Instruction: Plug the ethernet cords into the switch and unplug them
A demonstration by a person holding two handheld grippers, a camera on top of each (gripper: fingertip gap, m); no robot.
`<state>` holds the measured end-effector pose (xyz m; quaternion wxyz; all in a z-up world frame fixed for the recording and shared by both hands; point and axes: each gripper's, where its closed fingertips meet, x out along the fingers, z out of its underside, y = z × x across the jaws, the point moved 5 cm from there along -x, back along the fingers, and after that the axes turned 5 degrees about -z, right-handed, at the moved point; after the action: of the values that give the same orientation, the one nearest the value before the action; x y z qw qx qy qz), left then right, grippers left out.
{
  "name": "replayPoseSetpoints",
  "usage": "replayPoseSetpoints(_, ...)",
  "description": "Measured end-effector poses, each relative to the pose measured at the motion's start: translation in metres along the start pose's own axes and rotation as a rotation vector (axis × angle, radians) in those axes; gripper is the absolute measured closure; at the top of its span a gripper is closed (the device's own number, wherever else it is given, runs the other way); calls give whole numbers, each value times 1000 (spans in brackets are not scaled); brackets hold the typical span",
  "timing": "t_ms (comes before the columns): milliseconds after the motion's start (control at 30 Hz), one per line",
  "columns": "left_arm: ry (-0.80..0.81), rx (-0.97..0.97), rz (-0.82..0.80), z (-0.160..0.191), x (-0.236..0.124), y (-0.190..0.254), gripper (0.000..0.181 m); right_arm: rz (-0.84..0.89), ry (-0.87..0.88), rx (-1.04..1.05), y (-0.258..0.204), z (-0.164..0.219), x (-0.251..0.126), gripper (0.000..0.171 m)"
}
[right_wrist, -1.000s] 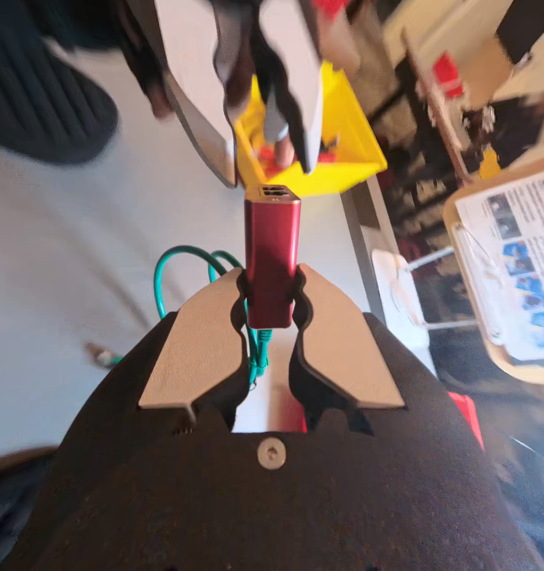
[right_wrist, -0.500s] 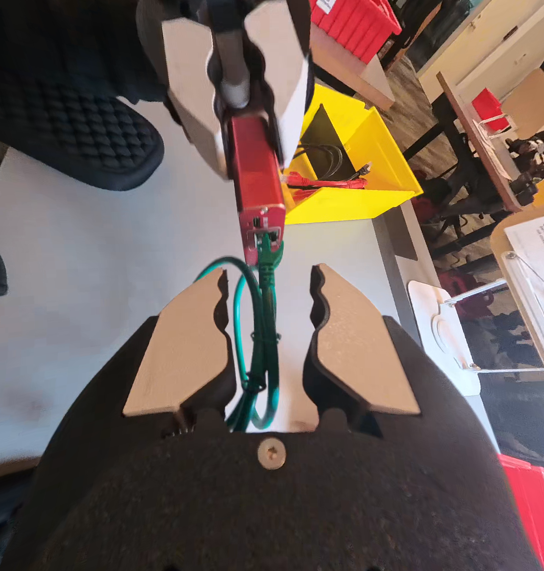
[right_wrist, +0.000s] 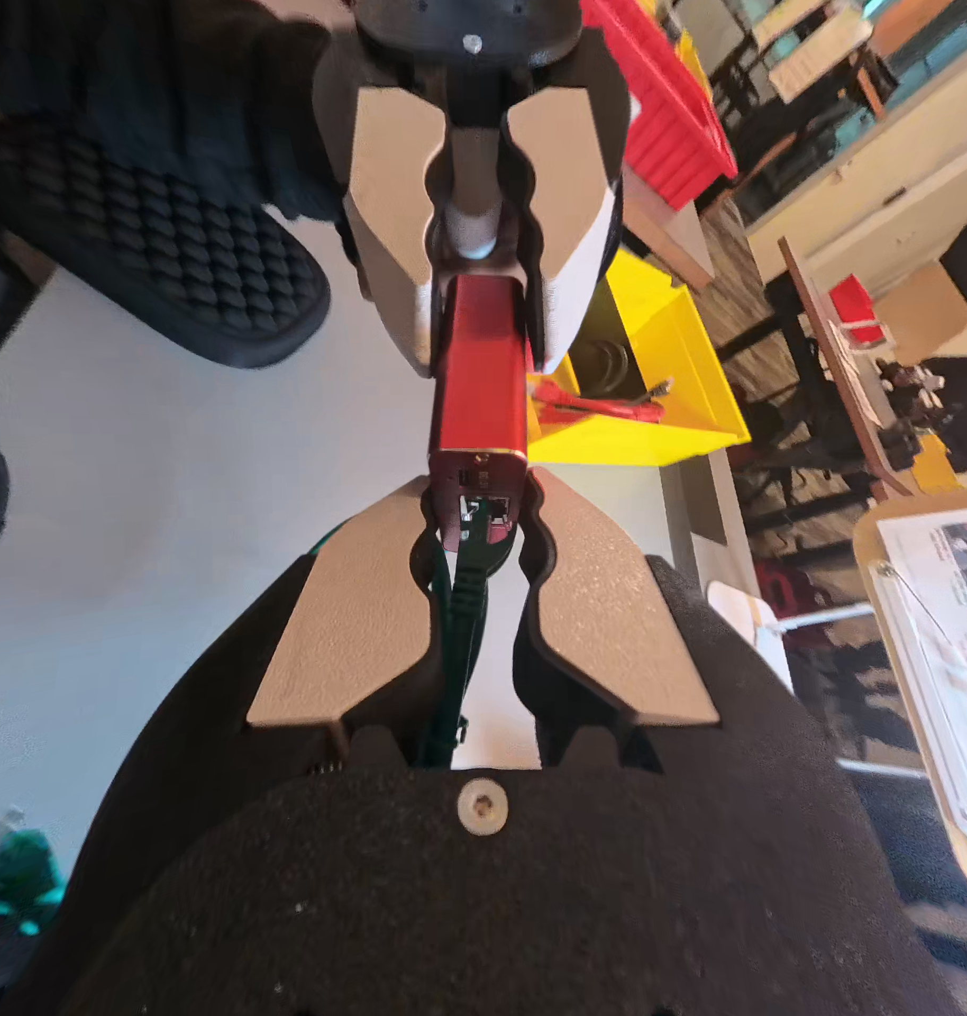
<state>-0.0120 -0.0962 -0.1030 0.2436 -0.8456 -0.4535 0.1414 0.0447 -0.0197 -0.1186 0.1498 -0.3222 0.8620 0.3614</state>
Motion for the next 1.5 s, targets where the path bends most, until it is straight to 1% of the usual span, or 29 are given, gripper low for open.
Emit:
replayPoseSetpoints(67,-55,-31,0,10,3,-2,153,38,-67,-11,1,7,2,144)
replayPoseSetpoints(100,-105,-17,-12,16,4,-3,152,50,-88,-7,1,10,3,144)
replayPoseSetpoints(167,-247,56,-52,33,7,-4,148,68,-95,10,1,13,2,144)
replayPoseSetpoints(200,-282,85,-81,38,10,-4,151,78,-116,3,1,14,2,144)
replayPoseSetpoints(267,-333,143,-85,45,12,-1,152,110,-184,-65,-2,18,6,144)
replayPoseSetpoints(333,-298,189,-88,44,11,-1,153,133,-153,-93,-3,19,6,144)
replayPoseSetpoints(400,-232,218,-97,40,10,0,153,150,-63,-143,-5,15,2,144)
replayPoseSetpoints(433,-225,249,-105,38,10,2,153,156,-38,-166,-5,15,1,144)
replayPoseSetpoints(533,-211,308,-116,36,12,4,153,177,-22,-241,-7,15,-2,144)
replayPoseSetpoints(733,-182,300,-104,34,12,4,153,216,-78,-364,-9,9,-4,143)
replayPoseSetpoints(833,-194,292,-104,37,12,2,153,229,-115,-365,-9,9,-2,144)
replayPoseSetpoints(900,-217,273,-101,43,12,2,153,237,-168,-359,-8,11,1,144)
replayPoseSetpoints(967,-216,196,-89,48,12,0,152,229,-179,-310,-8,13,4,144)
replayPoseSetpoints(1067,-214,13,-79,49,10,-9,149,245,-114,-194,-1,18,5,144)
replayPoseSetpoints(1133,-202,-68,-97,47,0,-19,148,280,-112,-129,4,27,4,144)
replayPoseSetpoints(1167,-197,-112,-126,44,-10,-30,145,293,-118,-97,7,33,1,144)
replayPoseSetpoints(1233,-218,-191,-278,41,-40,-65,148,321,-129,-36,10,42,-9,144)
replayPoseSetpoints(1300,-313,-344,-436,47,-77,-104,151,360,-124,6,12,46,-20,144)
replayPoseSetpoints(1367,-420,-559,-518,65,-108,-130,151,397,-104,34,13,46,-26,144)
replayPoseSetpoints(1433,-493,-718,-584,90,-124,-145,156,423,-92,46,12,46,-28,144)
replayPoseSetpoints(1500,-609,-815,-617,119,-127,-150,157,424,-92,44,10,47,-25,144)
